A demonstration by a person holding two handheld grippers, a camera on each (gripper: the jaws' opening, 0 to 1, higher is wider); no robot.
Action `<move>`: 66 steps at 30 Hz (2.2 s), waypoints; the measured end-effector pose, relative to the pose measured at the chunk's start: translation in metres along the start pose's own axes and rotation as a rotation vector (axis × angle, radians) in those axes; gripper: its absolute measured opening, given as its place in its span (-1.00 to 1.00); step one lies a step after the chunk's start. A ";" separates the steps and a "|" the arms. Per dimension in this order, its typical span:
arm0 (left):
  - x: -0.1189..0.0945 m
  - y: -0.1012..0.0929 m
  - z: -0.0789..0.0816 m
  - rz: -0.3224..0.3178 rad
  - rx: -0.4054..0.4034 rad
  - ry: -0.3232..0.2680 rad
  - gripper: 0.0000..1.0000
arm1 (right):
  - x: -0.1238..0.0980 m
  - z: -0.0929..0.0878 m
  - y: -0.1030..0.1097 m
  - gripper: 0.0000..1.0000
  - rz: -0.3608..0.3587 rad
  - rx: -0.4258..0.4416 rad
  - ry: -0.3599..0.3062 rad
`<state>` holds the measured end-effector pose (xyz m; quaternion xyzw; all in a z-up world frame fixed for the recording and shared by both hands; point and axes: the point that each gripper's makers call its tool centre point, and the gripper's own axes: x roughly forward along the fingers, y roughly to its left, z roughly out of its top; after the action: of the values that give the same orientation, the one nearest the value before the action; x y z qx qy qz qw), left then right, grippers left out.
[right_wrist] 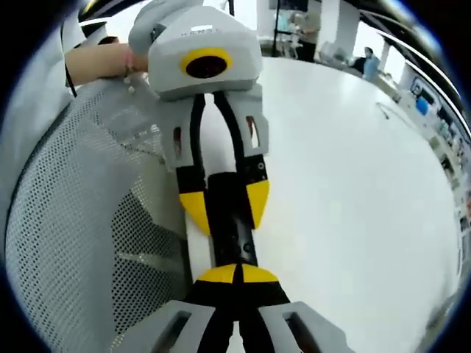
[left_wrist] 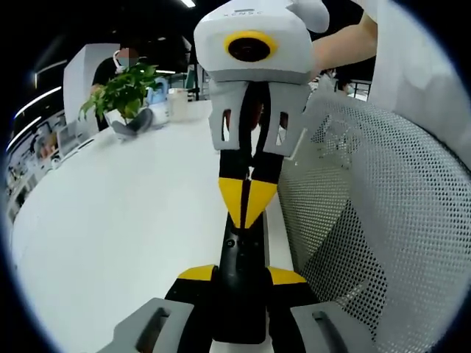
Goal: Press the specified remote control buttons in sequence, fully releasing each button before pressing the next.
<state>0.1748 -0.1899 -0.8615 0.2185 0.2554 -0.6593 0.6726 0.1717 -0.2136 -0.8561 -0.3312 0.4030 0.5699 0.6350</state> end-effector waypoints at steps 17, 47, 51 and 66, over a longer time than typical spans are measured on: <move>0.000 0.000 0.000 0.000 0.012 0.008 -0.51 | 0.002 -0.002 -0.001 -1.00 -0.005 -0.011 0.145; 0.000 0.000 0.000 0.001 0.007 0.005 -0.51 | -0.008 -0.013 0.000 -1.00 -0.052 0.031 -0.011; 0.000 0.000 0.000 0.001 0.008 0.006 -0.51 | -0.010 -0.017 -0.001 -1.00 -0.052 0.057 -0.010; 0.000 0.000 0.000 0.002 0.014 0.010 -0.51 | -0.004 -0.011 -0.001 -1.00 -0.037 -0.029 0.070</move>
<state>0.1747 -0.1900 -0.8618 0.2267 0.2537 -0.6593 0.6705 0.1715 -0.2252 -0.8576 -0.3676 0.4104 0.5521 0.6258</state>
